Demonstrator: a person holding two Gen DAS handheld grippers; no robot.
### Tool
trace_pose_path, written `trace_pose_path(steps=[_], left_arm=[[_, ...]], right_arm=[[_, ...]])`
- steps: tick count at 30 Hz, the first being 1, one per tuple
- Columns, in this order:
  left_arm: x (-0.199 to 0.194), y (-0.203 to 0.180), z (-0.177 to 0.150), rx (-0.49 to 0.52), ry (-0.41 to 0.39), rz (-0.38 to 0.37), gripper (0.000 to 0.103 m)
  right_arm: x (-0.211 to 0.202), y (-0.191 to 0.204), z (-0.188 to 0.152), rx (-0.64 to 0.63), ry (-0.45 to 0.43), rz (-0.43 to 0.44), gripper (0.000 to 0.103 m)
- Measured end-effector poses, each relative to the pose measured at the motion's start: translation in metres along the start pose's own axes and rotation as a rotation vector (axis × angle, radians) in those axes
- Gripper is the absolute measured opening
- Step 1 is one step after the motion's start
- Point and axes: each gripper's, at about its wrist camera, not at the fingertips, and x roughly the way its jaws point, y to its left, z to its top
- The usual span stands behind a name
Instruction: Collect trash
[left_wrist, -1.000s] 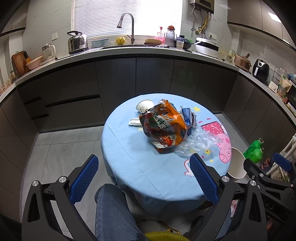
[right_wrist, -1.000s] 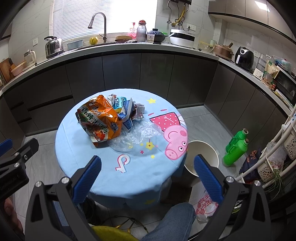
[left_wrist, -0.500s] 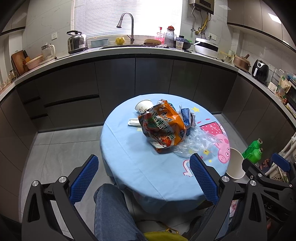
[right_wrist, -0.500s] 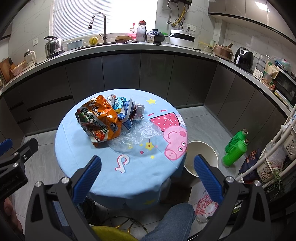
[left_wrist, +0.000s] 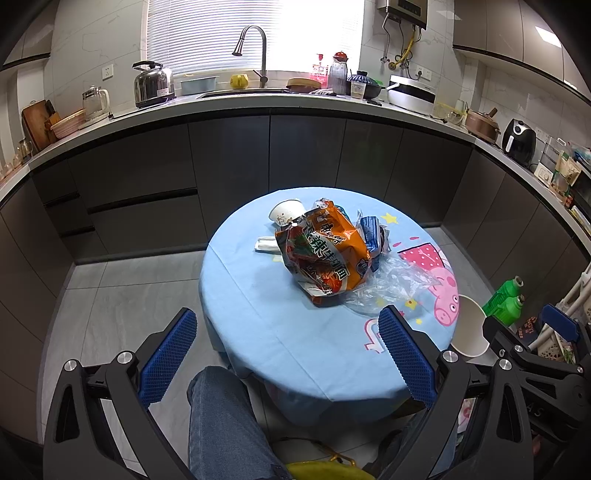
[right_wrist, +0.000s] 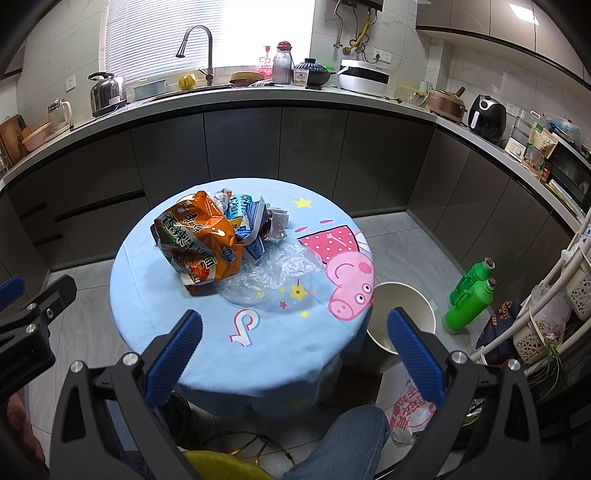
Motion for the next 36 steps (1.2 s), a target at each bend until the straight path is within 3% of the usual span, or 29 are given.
trace_pose_path(steps=[36], left_arm=[[-0.0006, -0.0011, 0.002, 0.001, 0.004, -0.007, 0.095]], right_arm=[[-0.0044, -0.0044, 0.0069, 0.008, -0.014, -0.002, 0.1]])
